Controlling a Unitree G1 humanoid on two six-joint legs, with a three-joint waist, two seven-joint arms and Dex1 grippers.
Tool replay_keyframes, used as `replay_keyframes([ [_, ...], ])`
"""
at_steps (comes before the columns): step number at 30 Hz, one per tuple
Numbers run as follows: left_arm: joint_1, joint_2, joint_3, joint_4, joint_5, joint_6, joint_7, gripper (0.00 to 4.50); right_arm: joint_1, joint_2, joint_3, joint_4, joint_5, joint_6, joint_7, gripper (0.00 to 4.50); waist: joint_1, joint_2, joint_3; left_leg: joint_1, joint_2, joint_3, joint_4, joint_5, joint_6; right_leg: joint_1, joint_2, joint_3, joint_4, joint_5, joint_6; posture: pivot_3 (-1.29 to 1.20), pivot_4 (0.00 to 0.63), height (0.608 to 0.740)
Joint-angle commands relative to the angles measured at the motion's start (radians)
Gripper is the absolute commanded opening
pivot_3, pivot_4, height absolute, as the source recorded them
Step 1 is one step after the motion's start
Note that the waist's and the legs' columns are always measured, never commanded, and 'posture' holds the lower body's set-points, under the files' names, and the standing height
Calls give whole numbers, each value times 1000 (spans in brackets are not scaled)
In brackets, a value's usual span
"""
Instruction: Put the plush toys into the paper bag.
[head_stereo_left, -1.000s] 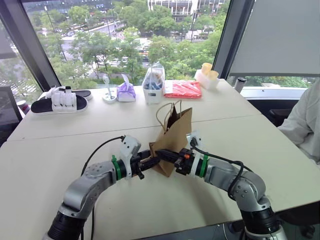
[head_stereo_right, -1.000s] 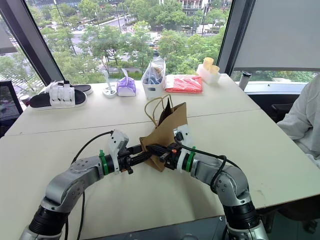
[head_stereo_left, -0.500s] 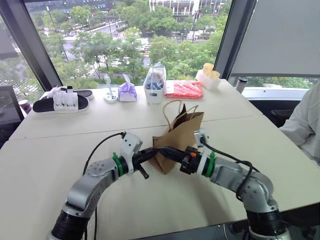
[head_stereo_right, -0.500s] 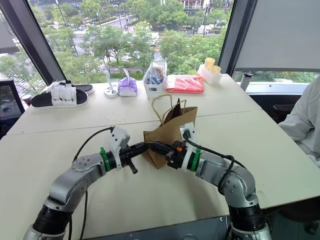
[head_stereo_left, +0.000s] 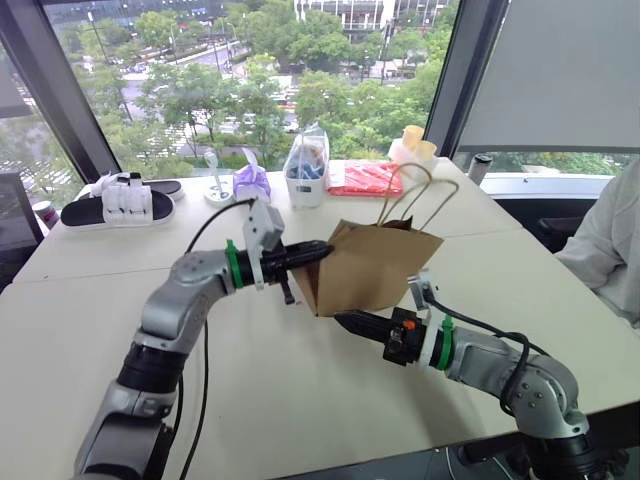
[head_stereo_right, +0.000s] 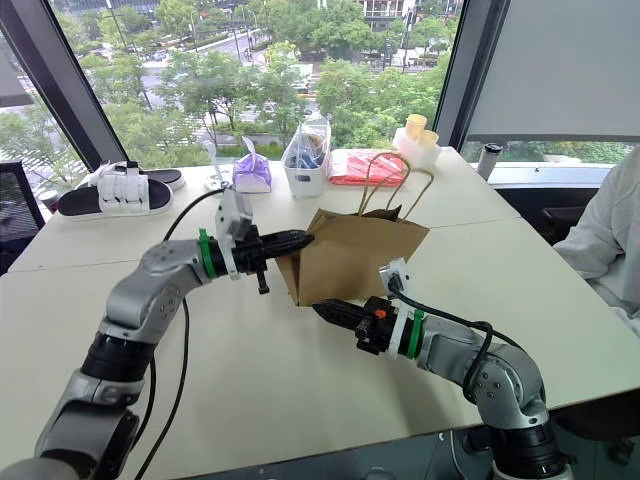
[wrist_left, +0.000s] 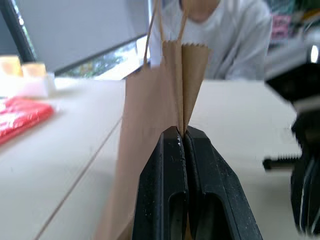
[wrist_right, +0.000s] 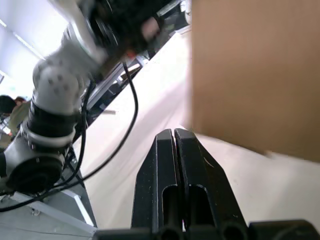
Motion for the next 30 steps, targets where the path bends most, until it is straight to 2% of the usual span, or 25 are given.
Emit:
replay_keyframes([
  [1, -47, 47, 31, 70, -25, 5, -102, 63, 15, -16, -21, -27, 3, -19, 14, 0, -1, 0, 0, 0, 0, 0, 0, 0, 0, 0, 0, 0, 0, 0, 0, 0, 150, 740],
  [5, -88, 89, 8, 247, 60, -99, -184, 63, 28, -34, -28, -25, 5, -24, 20, 0, 2, 0, 0, 0, 0, 0, 0, 0, 0, 0, 0, 0, 0, 0, 0, 0, 150, 740],
  [9, -121, 125, -48, 470, 214, -317, -251, 63, 25, -41, -37, -10, 3, -29, 20, 0, 6, 0, 0, 0, -1, 0, 1, 0, 0, 2, 0, 0, 0, 1, 0, 0, 150, 740],
  [11, -138, 117, -47, 550, 245, -386, -257, 63, 27, -43, -39, -12, 5, -30, 20, 0, 7, 0, 0, 0, -1, 0, 1, 0, 0, 2, 0, 0, -1, 1, 1, 0, 150, 740],
  [17, -154, 89, -29, 624, 270, -438, -259, 63, 37, -38, -36, -13, 0, -34, 16, 0, 5, 0, 0, -1, 0, -1, 1, 0, 0, 1, 0, 0, -1, 1, 1, 0, 150, 740],
  [20, -148, 86, -18, 623, 276, -436, -245, 840, 42, -37, -35, -15, -2, -37, 15, 0, 3, 0, 0, -1, 0, -1, 1, 0, 0, 1, 0, 0, 0, 1, 2, 0, 150, 740],
  [27, -120, 101, 11, 573, 268, -421, -207, 4210, 48, -43, -32, -17, -8, -36, 24, 0, 2, 0, 0, 0, 0, -1, 1, 0, 1, 0, 0, 0, 0, 1, 2, 0, 150, 740],
  [28, -112, 108, 13, 560, 265, -402, -210, 4438, 51, -44, -31, -20, -8, -35, 26, 0, 1, 0, 0, 0, 0, -1, 1, 0, 1, 0, 0, 0, 0, 1, 2, 0, 150, 740],
  [30, -37, 170, 51, 433, 235, -326, -208, 4438, 70, -60, -40, -39, -4, -28, 34, 0, -5, 0, 0, 0, 0, 0, 1, 0, 1, 0, 0, 0, 0, 1, 2, 0, 150, 740],
])
